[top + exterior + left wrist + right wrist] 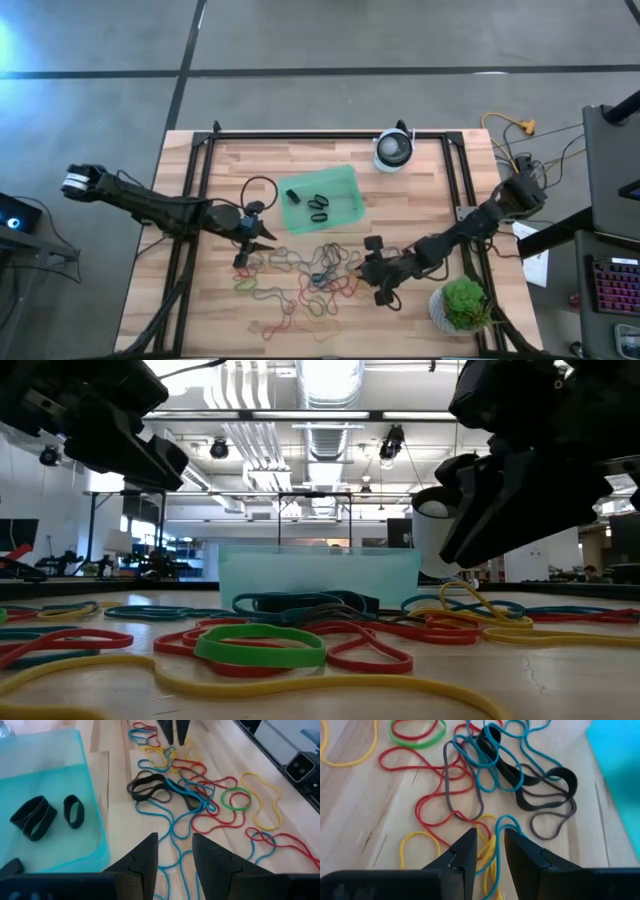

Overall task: Pick and place rubber bands into bin
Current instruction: Put the yellow rubber band into the green bin

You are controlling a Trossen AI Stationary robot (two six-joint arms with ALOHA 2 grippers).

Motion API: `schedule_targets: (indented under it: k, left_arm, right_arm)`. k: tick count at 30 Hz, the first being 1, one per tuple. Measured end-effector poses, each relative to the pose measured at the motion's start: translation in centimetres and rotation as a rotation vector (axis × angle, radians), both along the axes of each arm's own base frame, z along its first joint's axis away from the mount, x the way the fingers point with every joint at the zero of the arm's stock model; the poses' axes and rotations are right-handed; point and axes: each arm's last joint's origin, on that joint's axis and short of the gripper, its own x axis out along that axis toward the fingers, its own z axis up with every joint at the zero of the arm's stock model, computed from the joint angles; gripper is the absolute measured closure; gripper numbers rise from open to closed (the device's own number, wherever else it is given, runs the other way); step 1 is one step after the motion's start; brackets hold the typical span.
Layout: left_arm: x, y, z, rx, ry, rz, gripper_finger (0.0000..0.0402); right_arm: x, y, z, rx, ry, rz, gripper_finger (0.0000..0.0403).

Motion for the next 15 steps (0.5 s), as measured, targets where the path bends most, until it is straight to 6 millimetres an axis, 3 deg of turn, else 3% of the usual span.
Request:
schedule_targets:
  k: [15]
  left_arm:
    - [-0.01,-0.07,0.03,0.004,-0.006,-0.002,0.0297]
  right_arm:
    - [0.22,-0.60,-0.53,0.040,0.019,-0.075,0.0310]
